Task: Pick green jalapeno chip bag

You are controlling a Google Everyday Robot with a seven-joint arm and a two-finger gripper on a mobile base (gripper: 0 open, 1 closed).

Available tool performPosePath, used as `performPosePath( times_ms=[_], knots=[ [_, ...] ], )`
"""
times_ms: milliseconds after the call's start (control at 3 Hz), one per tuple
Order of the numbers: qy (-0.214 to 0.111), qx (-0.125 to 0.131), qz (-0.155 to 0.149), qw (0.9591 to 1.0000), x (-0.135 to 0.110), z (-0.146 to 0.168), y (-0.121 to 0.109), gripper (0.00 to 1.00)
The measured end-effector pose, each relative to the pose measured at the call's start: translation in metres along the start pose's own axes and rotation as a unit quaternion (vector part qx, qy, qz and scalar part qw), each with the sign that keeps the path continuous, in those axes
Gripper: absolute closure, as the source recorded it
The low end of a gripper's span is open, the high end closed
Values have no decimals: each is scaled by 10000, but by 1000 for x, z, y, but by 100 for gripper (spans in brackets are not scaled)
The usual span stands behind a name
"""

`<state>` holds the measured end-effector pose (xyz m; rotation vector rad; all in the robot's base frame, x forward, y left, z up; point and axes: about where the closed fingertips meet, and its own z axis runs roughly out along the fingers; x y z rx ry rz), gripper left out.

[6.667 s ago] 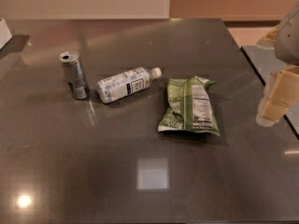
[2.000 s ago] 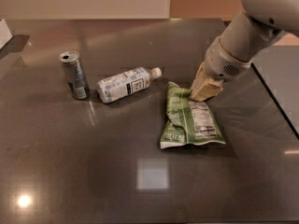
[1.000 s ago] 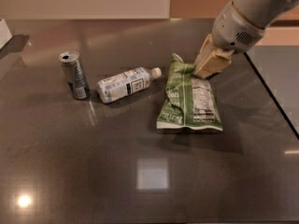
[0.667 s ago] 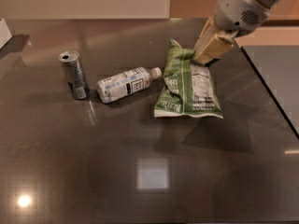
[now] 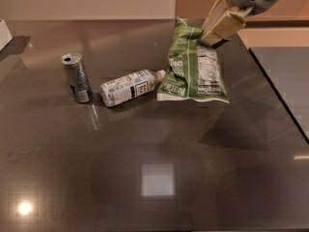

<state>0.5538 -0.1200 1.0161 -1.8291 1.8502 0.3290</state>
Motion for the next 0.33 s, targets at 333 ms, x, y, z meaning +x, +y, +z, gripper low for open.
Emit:
performPosePath(
  times_ms=[333],
  knots=[
    [-44,79,-9,10000,-3,1,-5,100]
  ],
)
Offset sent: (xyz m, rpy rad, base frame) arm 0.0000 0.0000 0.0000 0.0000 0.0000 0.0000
